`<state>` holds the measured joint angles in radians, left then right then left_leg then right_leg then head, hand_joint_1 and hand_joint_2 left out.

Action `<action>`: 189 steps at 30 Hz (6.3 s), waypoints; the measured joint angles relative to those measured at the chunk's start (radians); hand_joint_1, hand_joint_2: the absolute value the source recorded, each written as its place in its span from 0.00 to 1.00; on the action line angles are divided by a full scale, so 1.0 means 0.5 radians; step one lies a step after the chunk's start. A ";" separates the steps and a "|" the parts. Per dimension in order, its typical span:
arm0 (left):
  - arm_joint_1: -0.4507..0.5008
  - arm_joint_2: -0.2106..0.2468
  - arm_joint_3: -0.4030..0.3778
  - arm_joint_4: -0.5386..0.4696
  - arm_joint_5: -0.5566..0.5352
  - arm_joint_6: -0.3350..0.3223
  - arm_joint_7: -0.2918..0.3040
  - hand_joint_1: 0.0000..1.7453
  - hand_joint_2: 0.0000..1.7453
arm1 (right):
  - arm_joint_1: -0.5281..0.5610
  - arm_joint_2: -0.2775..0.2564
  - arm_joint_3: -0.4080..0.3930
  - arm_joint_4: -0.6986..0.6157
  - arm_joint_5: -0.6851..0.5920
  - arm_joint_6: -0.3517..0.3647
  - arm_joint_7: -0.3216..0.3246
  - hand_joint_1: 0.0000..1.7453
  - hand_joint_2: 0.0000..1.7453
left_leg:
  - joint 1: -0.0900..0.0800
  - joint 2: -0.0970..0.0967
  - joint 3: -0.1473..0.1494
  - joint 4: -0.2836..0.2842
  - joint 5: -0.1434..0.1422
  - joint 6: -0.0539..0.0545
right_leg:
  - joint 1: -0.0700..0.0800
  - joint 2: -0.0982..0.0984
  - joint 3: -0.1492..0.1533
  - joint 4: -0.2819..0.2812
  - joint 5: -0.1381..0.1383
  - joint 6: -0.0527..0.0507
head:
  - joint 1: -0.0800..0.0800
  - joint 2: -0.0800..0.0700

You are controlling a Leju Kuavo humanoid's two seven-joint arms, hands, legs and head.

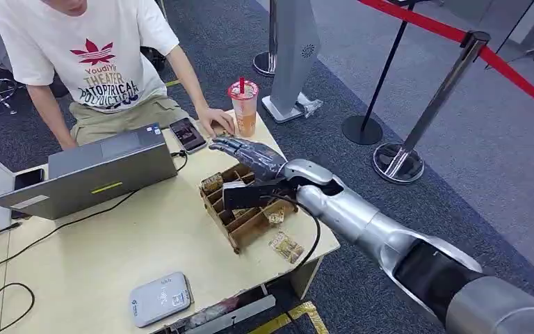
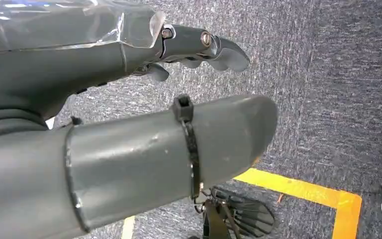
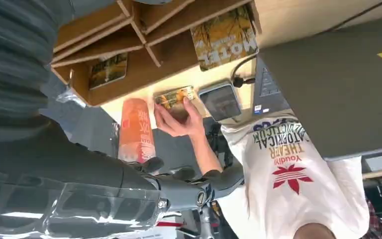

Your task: Pass the card to the sensor for recognition and then transmit it.

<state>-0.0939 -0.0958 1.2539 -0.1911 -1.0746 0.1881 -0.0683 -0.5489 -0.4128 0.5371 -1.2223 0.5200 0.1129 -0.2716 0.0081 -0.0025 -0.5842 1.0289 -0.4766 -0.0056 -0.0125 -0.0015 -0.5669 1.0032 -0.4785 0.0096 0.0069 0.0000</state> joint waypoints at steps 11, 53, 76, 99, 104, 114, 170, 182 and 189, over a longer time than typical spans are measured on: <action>0.001 0.000 0.000 0.000 -0.006 0.001 0.001 0.00 0.00 | 0.030 0.058 -0.029 -0.024 0.040 0.002 0.022 0.00 1.00 | 0.000 0.000 0.000 0.000 0.000 0.000 | 0.000 0.000 0.000 0.000 0.000 0.000 | 0.001 0.000; -0.006 -0.002 -0.001 0.000 -0.014 0.002 0.031 0.00 0.00 | -0.294 0.391 0.031 0.720 0.217 -0.065 -0.013 0.43 1.00 | 0.000 0.000 0.000 0.000 0.000 0.000 | 0.000 0.000 0.000 0.000 0.000 0.000 | 0.000 0.000; -0.005 0.000 -0.001 0.000 -0.014 0.000 0.025 0.00 0.00 | -0.345 0.388 0.065 0.880 0.210 -0.061 -0.043 0.50 1.00 | 0.000 0.001 0.000 0.000 0.000 0.000 | 0.000 0.000 0.000 0.000 0.000 0.000 | 0.000 0.000; -0.004 0.001 -0.001 0.000 -0.028 -0.002 0.025 0.00 0.00 | -0.358 0.352 0.071 0.913 0.183 -0.063 -0.062 0.83 1.00 | 0.000 0.001 0.000 0.000 0.000 0.000 | 0.000 0.000 0.000 0.000 0.000 0.000 | 0.000 0.000; -0.004 0.001 -0.001 0.000 -0.028 -0.002 0.025 0.00 0.00 | -0.365 0.349 0.072 0.916 0.182 -0.063 -0.062 0.84 1.00 | 0.000 0.001 0.001 0.000 0.000 0.000 | 0.000 0.000 0.000 0.000 0.000 0.000 | 0.000 0.000; -0.007 0.001 -0.001 0.000 -0.028 -0.002 0.025 0.00 0.00 | -0.399 0.345 0.080 0.942 0.175 -0.024 -0.065 0.85 1.00 | 0.000 0.001 0.000 0.000 0.000 0.000 | 0.000 0.001 0.000 0.000 0.000 0.000 | 0.000 0.000; -0.029 -0.002 -0.001 0.000 -0.031 -0.005 0.040 0.00 0.00 | -0.664 0.288 0.007 0.692 -0.049 0.171 -0.029 0.91 1.00 | 0.000 0.001 0.000 0.002 0.001 0.000 | 0.000 0.001 0.000 0.001 0.001 0.000 | 0.000 0.000; -0.049 -0.005 -0.007 0.000 -0.050 -0.005 0.048 0.00 0.00 | -0.835 0.356 0.003 0.686 -0.085 0.200 0.031 0.95 1.00 | 0.000 0.001 0.000 0.002 0.001 0.000 | 0.000 0.001 0.000 0.001 0.001 0.000 | 0.000 0.000; -0.074 -0.020 -0.027 0.000 -0.081 -0.005 0.069 0.00 0.00 | -0.990 0.404 -0.034 0.826 -0.111 0.206 0.076 0.97 1.00 | 0.000 0.001 0.000 0.002 0.001 0.000 | 0.000 0.001 0.000 0.001 0.001 0.000 | 0.000 0.000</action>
<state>-0.1311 -0.1057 1.2402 -0.1911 -1.1150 0.1854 -0.0336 -1.0440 -0.2106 0.5203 -0.8092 0.4643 0.2159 -0.2339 0.0081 -0.0022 -0.5842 1.0298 -0.4762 -0.0057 -0.0126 -0.0012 -0.5670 1.0036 -0.4781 0.0094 0.0069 0.0000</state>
